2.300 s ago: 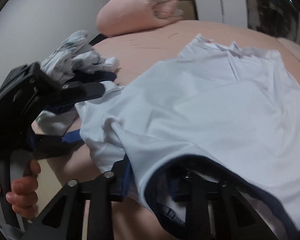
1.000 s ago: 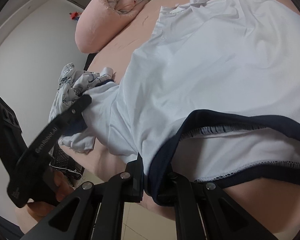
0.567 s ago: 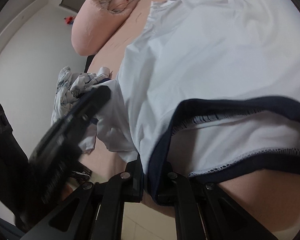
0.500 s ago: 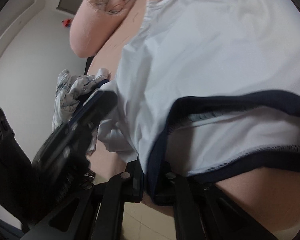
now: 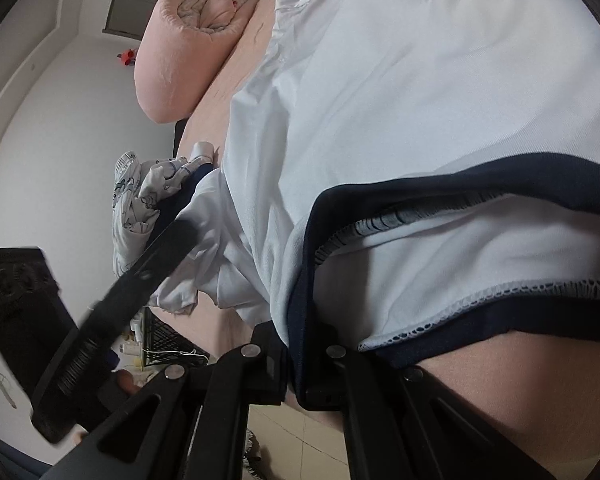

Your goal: Fold clothes

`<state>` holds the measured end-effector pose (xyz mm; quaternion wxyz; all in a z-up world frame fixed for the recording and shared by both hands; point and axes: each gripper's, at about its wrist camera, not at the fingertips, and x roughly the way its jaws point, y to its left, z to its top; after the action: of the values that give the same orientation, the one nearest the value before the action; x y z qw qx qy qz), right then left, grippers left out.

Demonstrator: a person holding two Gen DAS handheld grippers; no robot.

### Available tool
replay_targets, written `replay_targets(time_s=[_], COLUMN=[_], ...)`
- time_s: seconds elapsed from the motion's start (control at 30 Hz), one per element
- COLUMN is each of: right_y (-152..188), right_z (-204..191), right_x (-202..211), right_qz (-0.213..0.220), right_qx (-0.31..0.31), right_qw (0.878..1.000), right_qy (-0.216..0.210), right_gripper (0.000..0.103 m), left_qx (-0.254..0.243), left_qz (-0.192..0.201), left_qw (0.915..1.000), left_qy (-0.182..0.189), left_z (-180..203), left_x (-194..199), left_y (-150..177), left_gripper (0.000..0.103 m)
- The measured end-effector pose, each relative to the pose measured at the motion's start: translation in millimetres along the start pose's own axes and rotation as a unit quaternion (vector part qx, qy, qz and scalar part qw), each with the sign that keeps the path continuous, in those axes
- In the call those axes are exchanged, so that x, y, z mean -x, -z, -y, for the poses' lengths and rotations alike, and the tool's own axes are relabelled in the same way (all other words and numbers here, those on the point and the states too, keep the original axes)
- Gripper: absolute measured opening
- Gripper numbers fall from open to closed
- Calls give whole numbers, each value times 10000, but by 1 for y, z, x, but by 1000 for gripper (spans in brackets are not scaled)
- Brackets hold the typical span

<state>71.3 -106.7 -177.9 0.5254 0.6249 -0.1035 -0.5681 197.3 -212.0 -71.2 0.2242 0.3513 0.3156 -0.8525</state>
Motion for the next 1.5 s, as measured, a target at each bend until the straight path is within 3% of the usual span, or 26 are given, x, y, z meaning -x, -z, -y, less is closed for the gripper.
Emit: replay_targets(time_s=[0.07,0.1,0.13,0.17,0.27,0.3,0.37,0.5,0.6,0.67,0.83,1.0,1.1,1.17,1.2,1.27,1.33,1.37,1.4,1.43,1.5], right_y=[0,1,1,3,6,6,7,7,5,5,4,4,7,8,8,9,11,11,12,13,13], right_z=[0,-6,-12,-5,-7,-7,-7,-8,0,0,-4,2,2,1,1,0,-1,0,0,0,-1], right_x=[0,-4,-9,-2,-4,-4,-3,-5,3,3,-2,4,5,4,4,3,3,2,2,1,0], right_qz=[5,6,6,2,11,12,13,2,1,1,-12,-14,-3,-8,-10,-11,-7,1,10,15,7], right_qx=[1,-6,-14,-8,-20,-24,-30,-36,-42,-31,-6,-42,-60,-83,-94,-119,-146,-166,-187,-204,-229], right_qw=[10000,10000,10000,10000,10000,10000,10000,10000,10000,10000,9999,9999,10000,9999,9999,9999,9999,9999,9998,9998,9997], right_qy=[5,6,7,1,0,-5,-7,-7,3,37,122,91,78,61,52,28,-3,-26,-48,-74,-107], right_gripper=[0,0,0,0,0,0,0,0,0,0,0,0,0,0,0,0,0,0,0,0,0], left_qx=[935,1398,1725,2035,3136,3564,4104,4902,4974,4871,4917,5125,5012,4741,4501,4124,3988,4073,4176,4277,4092], left_qz=[-5,-3,19,43,-11,6,193,181,163,141,225,409,544,582,602,618,640,629,617,604,607], left_qw=[9952,9891,9830,9759,9368,9166,8885,8292,8306,8454,8538,8442,8508,8672,8812,9024,9100,9057,9002,8946,9042], left_qy=[305,457,621,787,1553,1810,2043,2680,2500,2188,1695,1515,1483,1409,1314,1082,933,994,1070,1146,1061], left_z=[-33,-49,-60,-71,-101,-111,-122,-129,-119,-108,-87,-84,-85,-86,-82,-79,-84,-93,-103,-114,-111], left_x=[4,5,6,7,-1,-5,-2,-7,-8,-10,-26,-36,-37,-37,-36,-34,-31,-32,-33,-35,-34], left_y=[4,7,11,14,29,35,42,55,58,54,40,27,26,20,18,16,22,30,38,46,44], left_gripper=[39,57,67,69,72,72,72,79,79,79,85,89,89,88,86,74,43,33,14,6,6])
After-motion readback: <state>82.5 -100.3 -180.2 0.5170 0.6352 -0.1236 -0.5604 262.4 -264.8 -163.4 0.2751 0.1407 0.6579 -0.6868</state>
